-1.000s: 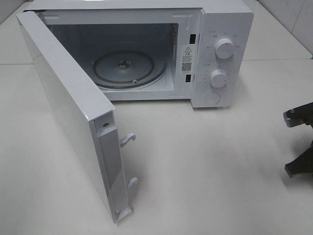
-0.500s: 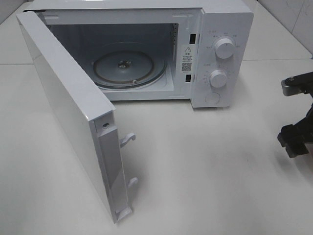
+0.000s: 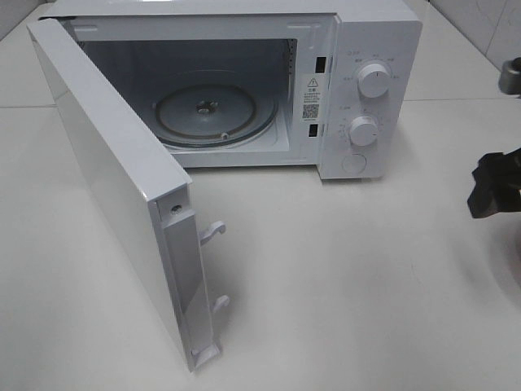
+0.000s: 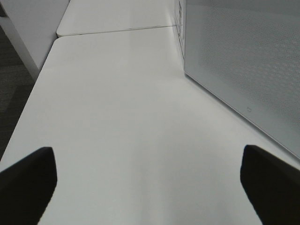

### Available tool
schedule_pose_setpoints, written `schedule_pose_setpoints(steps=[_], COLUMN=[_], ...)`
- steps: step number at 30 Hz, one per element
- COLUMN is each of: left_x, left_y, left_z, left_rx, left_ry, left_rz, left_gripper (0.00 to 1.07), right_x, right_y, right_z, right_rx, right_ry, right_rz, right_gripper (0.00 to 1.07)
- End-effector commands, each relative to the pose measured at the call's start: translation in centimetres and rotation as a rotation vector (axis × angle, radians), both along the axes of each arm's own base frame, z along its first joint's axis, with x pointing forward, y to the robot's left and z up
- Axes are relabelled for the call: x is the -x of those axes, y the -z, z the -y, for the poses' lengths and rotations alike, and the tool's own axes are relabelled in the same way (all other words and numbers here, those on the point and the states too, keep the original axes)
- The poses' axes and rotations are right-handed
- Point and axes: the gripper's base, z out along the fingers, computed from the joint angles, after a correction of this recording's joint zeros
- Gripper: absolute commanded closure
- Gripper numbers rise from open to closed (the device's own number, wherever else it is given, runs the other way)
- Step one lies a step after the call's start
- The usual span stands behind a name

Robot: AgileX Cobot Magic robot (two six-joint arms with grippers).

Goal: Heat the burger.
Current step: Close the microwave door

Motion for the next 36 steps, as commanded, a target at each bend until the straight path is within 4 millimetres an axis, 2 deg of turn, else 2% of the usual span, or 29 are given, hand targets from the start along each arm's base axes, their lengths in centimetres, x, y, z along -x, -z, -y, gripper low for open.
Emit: schedule_pose_setpoints(steps=[1, 2, 4, 5, 6, 7, 8, 9, 10, 11, 12, 13, 14, 16, 18, 19, 20, 21, 23, 24, 26, 27, 28, 29, 36], left_x=[0.2, 0.2, 0.2, 0.2, 0.2, 0.2, 0.2, 0.2, 0.2, 0.2, 0.2, 0.2, 0.2, 0.2, 0.2, 0.2, 0.2, 0.2, 0.2, 0.2, 0.2, 0.2, 0.2, 0.2, 0.2], left_y=[0.1, 0.1, 0.1, 0.1, 0.1, 0.1, 0.1, 0.1, 0.1, 0.1, 0.1, 0.1, 0.1, 0.1, 0.1, 0.1, 0.1, 0.1, 0.1, 0.1, 0.1, 0.1, 0.1, 0.1, 0.1], left_z=[0.0, 0.0, 0.0, 0.0, 0.0, 0.0, 0.0, 0.0, 0.0, 0.0, 0.0, 0.0, 0.0, 0.0, 0.0, 0.0, 0.0, 0.0, 0.0, 0.0, 0.0, 0.0, 0.0, 0.0, 0.0], left_rx=[0.003, 0.003, 0.003, 0.003, 0.003, 0.003, 0.003, 0.003, 0.003, 0.003, 0.003, 0.003, 0.003, 0.003, 0.003, 0.003, 0.003, 0.003, 0.003, 0.003, 0.003, 0.003, 0.003, 0.003, 0.003], left_ry=[-0.004, -0.004, -0.004, -0.004, -0.004, -0.004, -0.004, -0.004, -0.004, -0.004, -0.004, -0.004, -0.004, -0.004, -0.004, -0.004, -0.004, -0.004, -0.004, -0.004, -0.004, -0.004, -0.004, -0.004, -0.004], left_rz=[0.020, 0.020, 0.020, 0.020, 0.020, 0.020, 0.020, 0.020, 0.020, 0.020, 0.020, 0.020, 0.020, 0.020, 0.020, 0.020, 0.020, 0.020, 0.020, 0.020, 0.020, 0.020, 0.020, 0.020, 0.020], left_gripper=[0.06, 0.06, 0.06, 0.06, 0.06, 0.06, 0.06, 0.06, 0.06, 0.06, 0.06, 0.06, 0.06, 0.06, 0.06, 0.06, 0.06, 0.06, 0.06, 0.06, 0.06, 0.06, 0.06, 0.06, 0.06], right_x=[0.8, 1.8, 2.4, 3.8, 3.8, 4.6, 6.2, 6.2, 8.0, 8.9, 8.9, 10.5, 10.5, 12.6, 13.1, 14.5, 14.5, 15.9, 16.4, 17.9, 18.4, 19.7, 19.7, 20.8, 22.9], right_y=[-1.3, -2.3, -2.7, -3.3, -3.3, -3.6, -4.2, -4.2, -5.0, -5.2, -5.2, -5.5, -5.5, -5.5, -5.3, -5.1, -5.1, -5.3, -5.3, -5.4, -5.4, -5.6, -5.6, -5.8, -5.8], right_z=[0.8, 1.0, 1.0, 1.0, 1.0, 1.0, 1.1, 1.1, 1.2, 1.2, 1.2, 1.4, 1.4, 1.6, 1.6, 1.6, 1.6, 1.5, 1.5, 1.4, 1.4, 1.4, 1.4, 1.4, 1.4], right_rx=[0.021, 0.026, 0.025, 0.020, 0.020, 0.020, 0.021, 0.021, 0.030, 0.035, 0.035, 0.045, 0.045, 0.056, 0.051, 0.031, 0.031, 0.013, 0.005, -0.003, -0.007, -0.011, -0.011, -0.015, 0.019], right_ry=[0.010, 0.017, 0.018, 0.019, 0.019, 0.019, 0.016, 0.016, 0.015, 0.017, 0.017, 0.025, 0.025, 0.052, 0.059, 0.081, 0.081, 0.091, 0.093, 0.094, 0.094, 0.093, 0.093, 0.084, 0.031], right_rz=[0.025, 0.045, 0.060, 0.091, 0.091, 0.110, 0.145, 0.145, 0.200, 0.221, 0.221, 0.257, 0.257, 0.314, 0.326, 0.354, 0.354, 0.367, 0.372, 0.385, 0.391, 0.442, 0.442, 0.509, 0.638], right_gripper=[0.22, 0.23, 0.23, 0.24, 0.24, 0.24, 0.25, 0.25, 0.25, 0.26, 0.26, 0.26, 0.26, 0.27, 0.27, 0.28, 0.28, 0.28, 0.28, 0.29, 0.29, 0.30, 0.30, 0.31, 0.31])
